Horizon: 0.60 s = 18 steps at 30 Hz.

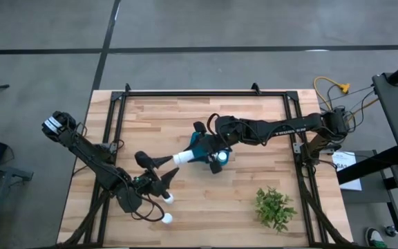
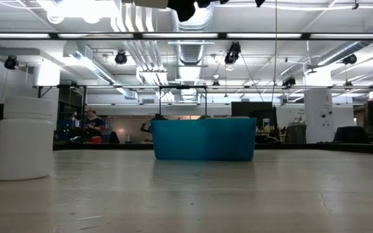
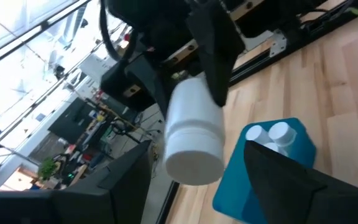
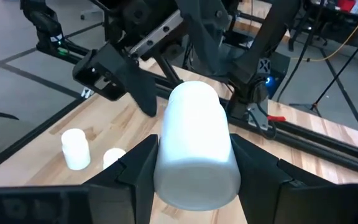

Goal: Pick and place pill bottles into a basket
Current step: Put the white pill bottle into the blue bin

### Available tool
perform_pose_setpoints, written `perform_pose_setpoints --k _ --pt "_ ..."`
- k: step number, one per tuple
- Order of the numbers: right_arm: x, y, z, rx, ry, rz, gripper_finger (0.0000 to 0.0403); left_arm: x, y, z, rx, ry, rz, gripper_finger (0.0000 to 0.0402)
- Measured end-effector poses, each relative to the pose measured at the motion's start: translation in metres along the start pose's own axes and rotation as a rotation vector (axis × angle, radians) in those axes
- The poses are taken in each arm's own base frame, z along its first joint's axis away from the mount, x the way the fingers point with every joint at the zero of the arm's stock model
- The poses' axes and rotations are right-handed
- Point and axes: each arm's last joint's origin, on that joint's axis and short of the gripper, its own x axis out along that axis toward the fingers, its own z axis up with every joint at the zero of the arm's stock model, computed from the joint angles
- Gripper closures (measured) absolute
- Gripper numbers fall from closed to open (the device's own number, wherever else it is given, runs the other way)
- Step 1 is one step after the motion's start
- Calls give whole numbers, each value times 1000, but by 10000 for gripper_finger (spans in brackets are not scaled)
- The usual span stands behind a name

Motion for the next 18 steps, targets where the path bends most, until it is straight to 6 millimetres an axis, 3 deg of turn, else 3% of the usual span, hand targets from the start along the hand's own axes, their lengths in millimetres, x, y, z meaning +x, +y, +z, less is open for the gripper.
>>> perform_pose_setpoints --k 18 --pt "0 2 6 -12 -70 67 242 9 1 3 -47 -22 -42 167"
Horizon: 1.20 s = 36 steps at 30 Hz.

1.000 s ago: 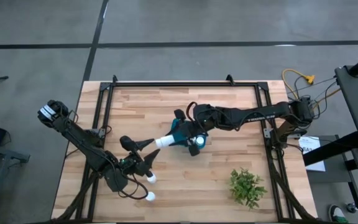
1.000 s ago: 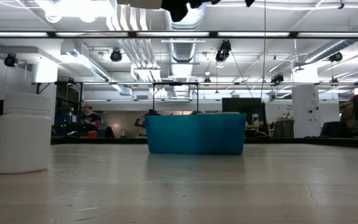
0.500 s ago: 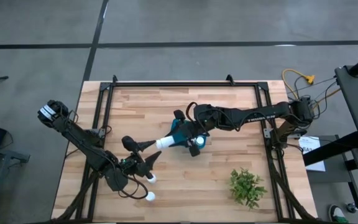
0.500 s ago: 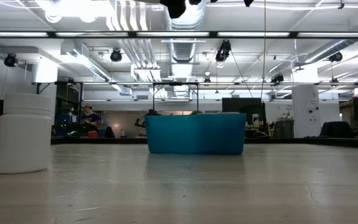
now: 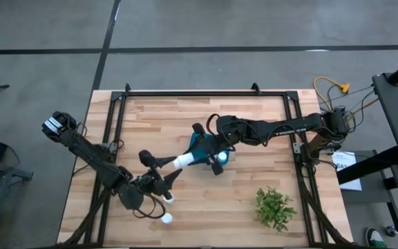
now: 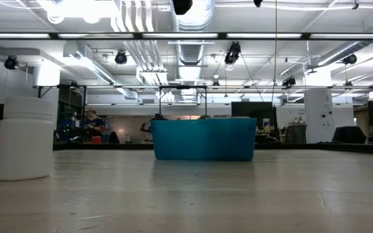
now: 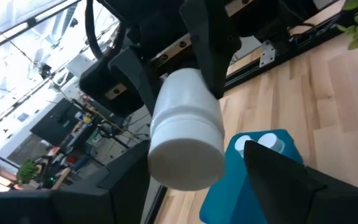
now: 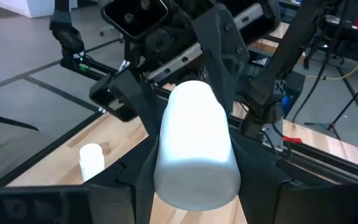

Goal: Pick and place pill bottles into a basket
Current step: Put the white pill bottle into the blue bin

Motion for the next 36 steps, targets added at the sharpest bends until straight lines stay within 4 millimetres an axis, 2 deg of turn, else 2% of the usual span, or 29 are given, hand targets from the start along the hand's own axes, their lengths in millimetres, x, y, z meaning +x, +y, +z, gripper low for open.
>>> perform_pose_setpoints --k 20,23,30,36 --pt "1 2 1 -5 -7 4 242 8 6 8 7 -40 -4 168" --pt "1 2 1 -6 -9 4 242 10 6 6 8 -36 -1 181" --pt "1 2 1 -5 -9 5 242 11 5 5 9 -35 -3 243" --pt "1 2 1 -8 -7 4 242 11 5 5 8 -37 -3 245"
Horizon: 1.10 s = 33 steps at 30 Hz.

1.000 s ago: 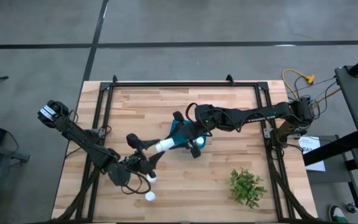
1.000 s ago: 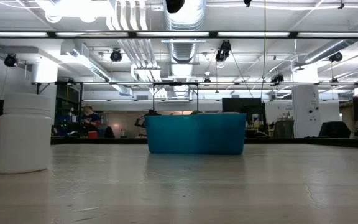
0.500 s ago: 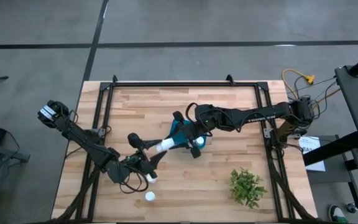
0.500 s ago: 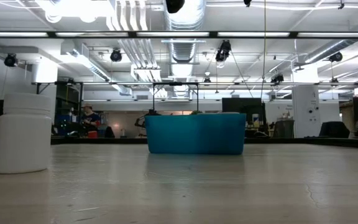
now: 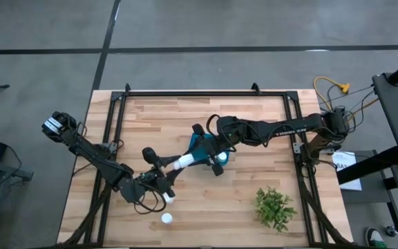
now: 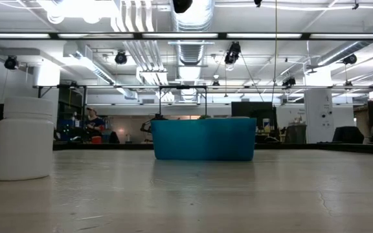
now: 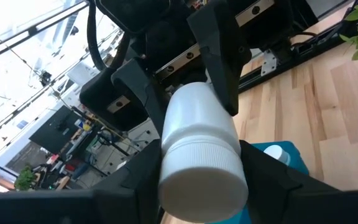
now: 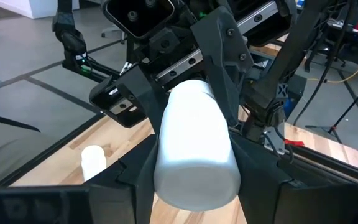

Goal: Pick and place pill bottles into a basket
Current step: Put the white pill bottle into the blue bin

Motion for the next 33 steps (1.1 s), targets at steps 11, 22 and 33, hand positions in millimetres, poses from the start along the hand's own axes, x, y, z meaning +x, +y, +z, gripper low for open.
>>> perform_pose_setpoints --k 11,22,33 --pt "0 -1 -2 36 23 -6 124 0 -1 0 3 -6 -11 245" --pt "-30 -1 3 9 221 -247 101 0 0 -4 23 34 47 245" --pt "-64 10 4 91 416 -281 120 8 3 -6 42 63 70 245"
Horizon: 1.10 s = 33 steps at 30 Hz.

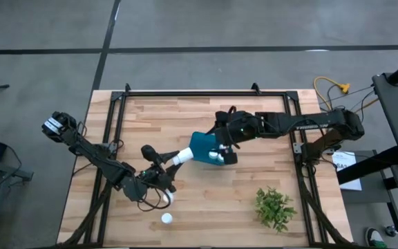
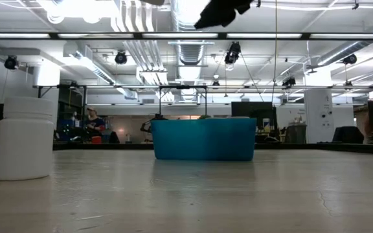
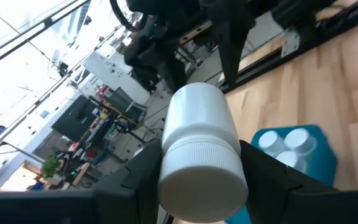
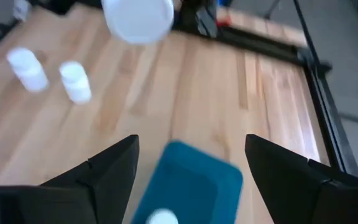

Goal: Pick and place pill bottles into a basket
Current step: Put the white pill bottle into the blue bin

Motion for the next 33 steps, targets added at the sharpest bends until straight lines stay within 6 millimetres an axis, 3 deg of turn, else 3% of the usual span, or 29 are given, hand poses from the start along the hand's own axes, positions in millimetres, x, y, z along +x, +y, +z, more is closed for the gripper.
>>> perform_pose_setpoints --k 9,20,25,33 --pt "7 2 -21 19 138 -47 137 28 8 -9 -17 45 -111 245" --pt "13 6 -54 47 242 -159 158 69 42 -20 -93 297 -328 245" --pt "1 4 -65 70 236 -335 166 87 59 -16 -190 298 -514 245" --pt "-32 -1 -76 117 130 -681 177 116 84 -33 -284 364 -612 245"
